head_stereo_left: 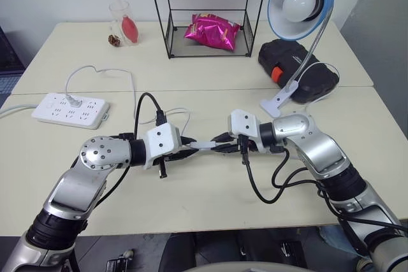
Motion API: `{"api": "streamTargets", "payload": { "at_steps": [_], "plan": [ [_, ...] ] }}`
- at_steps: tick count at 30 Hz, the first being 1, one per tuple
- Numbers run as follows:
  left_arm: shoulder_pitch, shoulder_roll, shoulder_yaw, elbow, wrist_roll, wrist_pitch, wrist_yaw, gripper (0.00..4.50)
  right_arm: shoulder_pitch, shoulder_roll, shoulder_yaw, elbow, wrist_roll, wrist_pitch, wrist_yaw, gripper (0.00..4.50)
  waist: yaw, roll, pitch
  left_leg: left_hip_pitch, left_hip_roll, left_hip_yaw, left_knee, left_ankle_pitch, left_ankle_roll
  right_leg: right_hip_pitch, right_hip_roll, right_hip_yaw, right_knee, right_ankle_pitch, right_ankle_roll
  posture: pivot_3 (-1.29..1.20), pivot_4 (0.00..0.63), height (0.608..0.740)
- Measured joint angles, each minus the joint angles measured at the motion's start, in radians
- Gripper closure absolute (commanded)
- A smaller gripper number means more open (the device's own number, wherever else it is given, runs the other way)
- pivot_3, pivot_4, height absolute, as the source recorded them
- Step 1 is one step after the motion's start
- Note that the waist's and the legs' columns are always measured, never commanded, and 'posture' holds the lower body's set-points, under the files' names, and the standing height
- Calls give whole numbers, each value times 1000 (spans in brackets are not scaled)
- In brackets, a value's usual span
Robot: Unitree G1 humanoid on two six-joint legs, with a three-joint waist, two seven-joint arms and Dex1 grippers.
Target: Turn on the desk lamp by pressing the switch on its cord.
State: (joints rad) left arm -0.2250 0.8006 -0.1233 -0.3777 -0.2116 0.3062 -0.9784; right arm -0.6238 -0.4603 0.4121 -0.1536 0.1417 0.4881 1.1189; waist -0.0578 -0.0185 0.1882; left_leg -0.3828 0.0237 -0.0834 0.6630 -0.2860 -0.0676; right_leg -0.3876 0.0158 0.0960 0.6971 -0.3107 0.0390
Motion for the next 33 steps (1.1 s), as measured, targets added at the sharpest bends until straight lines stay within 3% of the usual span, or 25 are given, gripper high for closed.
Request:
{"api": "streamTargets", "payload": {
  "at_steps": [4, 11, 33],
  "plan": [
    [17, 16, 6, 4, 10, -48, -19, 2211, 0, 12, 2, 0, 7, 0, 2, 4140, 0, 0, 0, 0, 0, 0, 0, 0, 0, 0, 0, 0, 0, 0, 0, 0, 150, 740],
    [30, 26, 41, -62, -93, -2, -61, 2211, 0, 13, 3, 0, 11, 0, 11, 4140, 0, 0, 0, 0, 0, 0, 0, 0, 0, 0, 0, 0, 0, 0, 0, 0, 150, 740],
    [-25, 1, -9, 5, 5, -29, -54, 2211, -6, 27, 4, 0, 27, 2, 12, 4140, 0, 0, 0, 0, 0, 0, 0, 0, 0, 0, 0, 0, 0, 0, 0, 0, 150, 740]
  ]
}}
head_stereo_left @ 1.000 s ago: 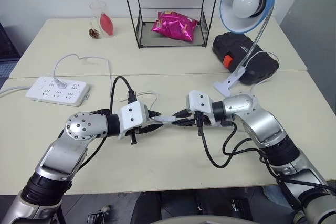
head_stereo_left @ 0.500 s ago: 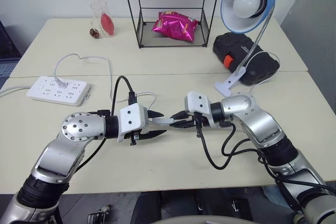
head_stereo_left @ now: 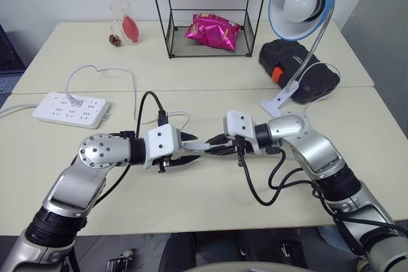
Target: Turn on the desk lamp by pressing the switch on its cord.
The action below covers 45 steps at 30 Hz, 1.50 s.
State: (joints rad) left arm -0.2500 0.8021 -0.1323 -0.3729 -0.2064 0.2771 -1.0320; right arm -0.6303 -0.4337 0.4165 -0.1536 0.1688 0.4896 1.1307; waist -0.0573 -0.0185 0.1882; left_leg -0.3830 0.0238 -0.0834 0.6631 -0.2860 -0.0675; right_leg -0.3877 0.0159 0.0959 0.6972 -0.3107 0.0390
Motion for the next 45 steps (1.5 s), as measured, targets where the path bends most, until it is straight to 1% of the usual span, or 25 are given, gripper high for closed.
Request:
{"api": "streamTargets", "payload": {
  "at_steps": [3, 6, 9, 10, 12, 17, 28, 29, 30, 33, 37, 39, 45],
  "plan": [
    [-1, 0, 0, 2, 9, 0, 0, 2211, -1, 0, 0, 0, 2, 0, 0, 4140, 0, 0, 0, 0, 0, 0, 0, 0, 0, 0, 0, 0, 0, 0, 0, 0, 150, 740],
    [-1, -1, 0, 5, 15, 0, 0, 2697, -1, 0, 0, 0, 9, 1, -1, 4140, 0, 0, 0, 0, 0, 0, 0, 0, 0, 0, 0, 0, 0, 0, 0, 0, 150, 740],
    [-5, -1, -10, 11, 22, -3, -3, 3392, -4, -1, 0, 0, 8, 3, -6, 4140, 0, 0, 0, 0, 0, 0, 0, 0, 0, 0, 0, 0, 0, 0, 0, 0, 150, 740],
    [-6, -1, -14, 14, 25, -4, -5, 3558, -6, -4, 0, 0, 8, 3, -7, 4140, 0, 0, 0, 0, 0, 0, 0, 0, 0, 0, 0, 0, 0, 0, 0, 0, 150, 740],
    [-11, -2, -23, 17, 27, -3, -9, 3730, -11, -9, 0, 0, 6, 3, -4, 4140, 0, 0, 0, 0, 0, 0, 0, 0, 0, 0, 0, 0, 0, 0, 0, 0, 150, 740],
    [-17, -3, -30, 18, 29, -3, -15, 3866, -12, -11, 0, -3, 6, 2, -1, 4140, 0, 0, 0, 0, 0, 0, 0, 0, 0, 0, 0, 0, 0, 0, 0, 0, 150, 740],
    [-17, -6, -30, 18, 26, -1, -21, 3883, -16, -14, 0, -3, 6, 2, 6, 4140, 0, 0, 0, 0, 0, 0, 0, 0, 0, 0, 0, 0, 0, 0, 0, 0, 150, 740],
    [-17, -6, -30, 18, 25, -1, -23, 3187, -16, -14, 0, -3, 6, 2, 7, 4140, 0, 0, 0, 0, 0, 0, 0, 0, 0, 0, 0, 0, 0, 0, 0, 0, 150, 740],
    [-17, -7, -28, 18, 25, -1, -22, 3092, -16, -14, 0, -3, 8, 2, 10, 4140, 0, 0, 0, 0, 0, 0, 0, 0, 0, 0, 0, 0, 0, 0, 0, 0, 150, 740],
    [-21, -13, -24, 17, 24, -10, -16, 2381, -16, 2, 1, -3, 13, 4, 8, 4140, 0, 0, 0, 0, 0, 0, 0, 0, 0, 0, 0, 0, 0, 0, 0, 0, 150, 740],
    [-20, -8, -23, 17, 27, -42, -21, 1654, -16, 4, 1, -3, 13, 4, 9, 4140, 0, 0, 0, 0, 0, 0, 0, 0, 0, 0, 0, 0, 0, 0, 0, 0, 150, 740],
    [-16, -4, -20, 17, 27, -53, -24, 1568, -16, 4, 1, -3, 13, 4, 9, 4140, 0, 0, 0, 0, 0, 0, 0, 0, 0, 0, 0, 0, 0, 0, 0, 0, 150, 740],
    [28, 26, 21, -5, 23, -66, -26, 1568, -16, 7, 1, 4, 11, 1, 9, 4140, 0, 0, 0, 0, 1, 0, 0, 0, 0, 0, 0, 0, 0, 0, 0, 0, 150, 740]
  ]
}}
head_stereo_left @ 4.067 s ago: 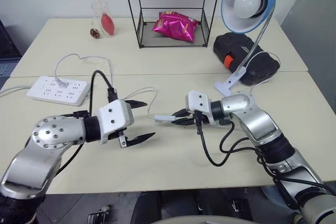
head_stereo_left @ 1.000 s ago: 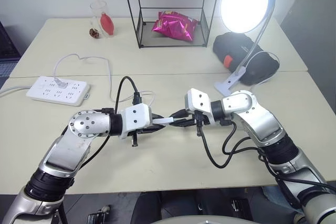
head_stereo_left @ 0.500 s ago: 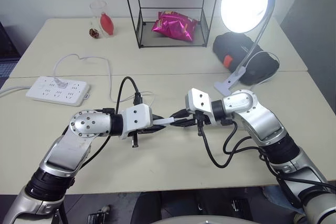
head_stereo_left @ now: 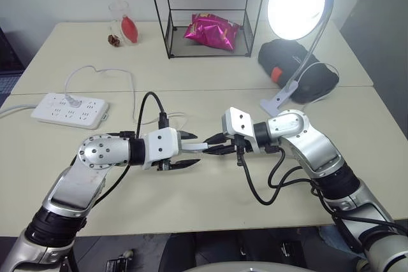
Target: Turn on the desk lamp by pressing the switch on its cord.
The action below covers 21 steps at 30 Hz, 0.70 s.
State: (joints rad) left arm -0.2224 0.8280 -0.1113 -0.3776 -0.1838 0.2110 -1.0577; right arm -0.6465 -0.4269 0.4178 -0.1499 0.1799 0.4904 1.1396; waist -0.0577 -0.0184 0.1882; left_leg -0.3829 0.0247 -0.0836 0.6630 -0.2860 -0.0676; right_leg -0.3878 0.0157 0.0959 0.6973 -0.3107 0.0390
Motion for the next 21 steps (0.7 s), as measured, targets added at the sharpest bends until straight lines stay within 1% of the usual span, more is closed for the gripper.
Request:
{"api": "streamTargets", "payload": {
  "at_steps": [4, 8, 16, 21],
  "plan": [
    [34, 14, 48, -35, -18, 3, 2, 1568, -9, 11, 0, 56, -4, -23, -6, 4141, 0, 0, 0, 0, 0, 0, 0, 0, 0, 0, 0, 0, 0, 0, 0, 0, 150, 740],
    [101, 45, 125, -99, -55, 31, 8, 1568, -62, 35, -2, 213, -44, -109, -30, 4141, -2, 0, 0, 1, 0, 0, 0, 0, 0, 0, 0, 0, 0, 0, 0, 0, 150, 740],
    [234, 49, 253, -157, -124, 135, 47, 1568, -142, 123, -5, 524, -115, -306, -96, 4141, -7, 0, 0, 1, 1, 1, 0, 0, 0, 0, 0, 0, 0, 0, 0, 0, 150, 740],
    [272, 51, 279, -183, -131, 157, 58, 1568, -190, 177, -3, 713, -163, -430, -117, 4141, -7, 0, 0, 1, 1, 1, 0, 0, 0, 0, 0, 0, 0, 0, 0, 0, 150, 740]
  ]
}}
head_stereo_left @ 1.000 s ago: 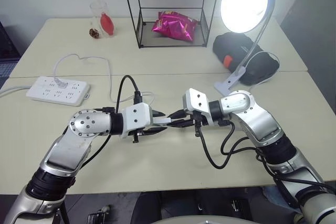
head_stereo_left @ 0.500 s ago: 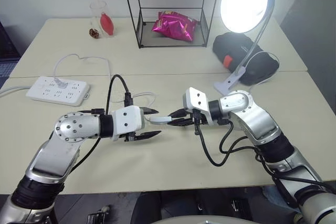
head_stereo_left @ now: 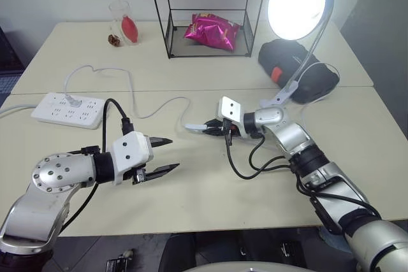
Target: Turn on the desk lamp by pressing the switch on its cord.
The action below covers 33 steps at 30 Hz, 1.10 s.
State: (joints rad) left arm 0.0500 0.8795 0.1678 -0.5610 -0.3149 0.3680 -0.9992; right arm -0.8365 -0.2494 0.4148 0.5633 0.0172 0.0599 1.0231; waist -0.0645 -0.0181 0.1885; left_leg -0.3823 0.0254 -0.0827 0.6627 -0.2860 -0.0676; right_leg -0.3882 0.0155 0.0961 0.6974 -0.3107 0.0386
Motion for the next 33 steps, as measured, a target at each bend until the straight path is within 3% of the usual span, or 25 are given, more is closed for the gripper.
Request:
{"api": "streamTargets", "payload": {
  "at_steps": [1, 3, 4, 12, 19, 29, 33],
  "plan": [
    [3, 0, 1, -2, 0, 1, 3, 1568, -4, 2, 0, 15, -4, -12, 0, 4141, 0, 0, 0, 0, 0, 0, 0, 0, 0, 0, 0, 0, 0, 0, 0, 0, 150, 740],
    [11, 0, 13, -8, 0, 4, 6, 1568, -8, 6, 0, 48, -11, -36, 0, 3436, -1, 0, 0, 0, 0, 0, 0, 0, 0, 0, 0, 0, 0, 0, 0, 0, 150, 740],
    [15, 0, 21, -12, -1, 7, 7, 1568, -11, 9, -1, 66, -15, -47, 1, 3362, -1, 0, 0, 0, 0, 0, 0, 0, 0, 0, 0, 0, 0, 0, 0, 0, 150, 740],
    [30, 0, 68, -21, -39, 29, 17, 1568, -14, 8, -21, 118, -33, -79, 12, 1281, -1, 0, 0, 0, 0, 0, 0, 0, 0, 0, 0, 0, 0, 0, 0, 0, 150, 740],
    [57, 0, 124, -22, -60, 72, 42, 1568, 12, -106, -93, -91, 24, -9, 93, 42, 1, 0, 0, 0, 1, -1, 0, 0, 0, 0, 0, 0, 0, 0, 0, 0, 150, 740],
    [155, 6, 235, -34, -78, 134, 69, 1568, 299, -464, -214, -743, 209, 346, 219, 42, 9, 0, 0, 0, 1, 0, 0, 0, 0, 1, -1, 0, -1, -1, -1, 0, 150, 740],
    [160, 21, 247, -36, -98, 149, 60, 1568, 370, -510, -277, -882, 279, 461, 187, 42, 7, 0, 0, 1, 1, 0, 0, 0, 0, 1, 0, 0, -1, -1, -1, 0, 150, 740]
  ]
}}
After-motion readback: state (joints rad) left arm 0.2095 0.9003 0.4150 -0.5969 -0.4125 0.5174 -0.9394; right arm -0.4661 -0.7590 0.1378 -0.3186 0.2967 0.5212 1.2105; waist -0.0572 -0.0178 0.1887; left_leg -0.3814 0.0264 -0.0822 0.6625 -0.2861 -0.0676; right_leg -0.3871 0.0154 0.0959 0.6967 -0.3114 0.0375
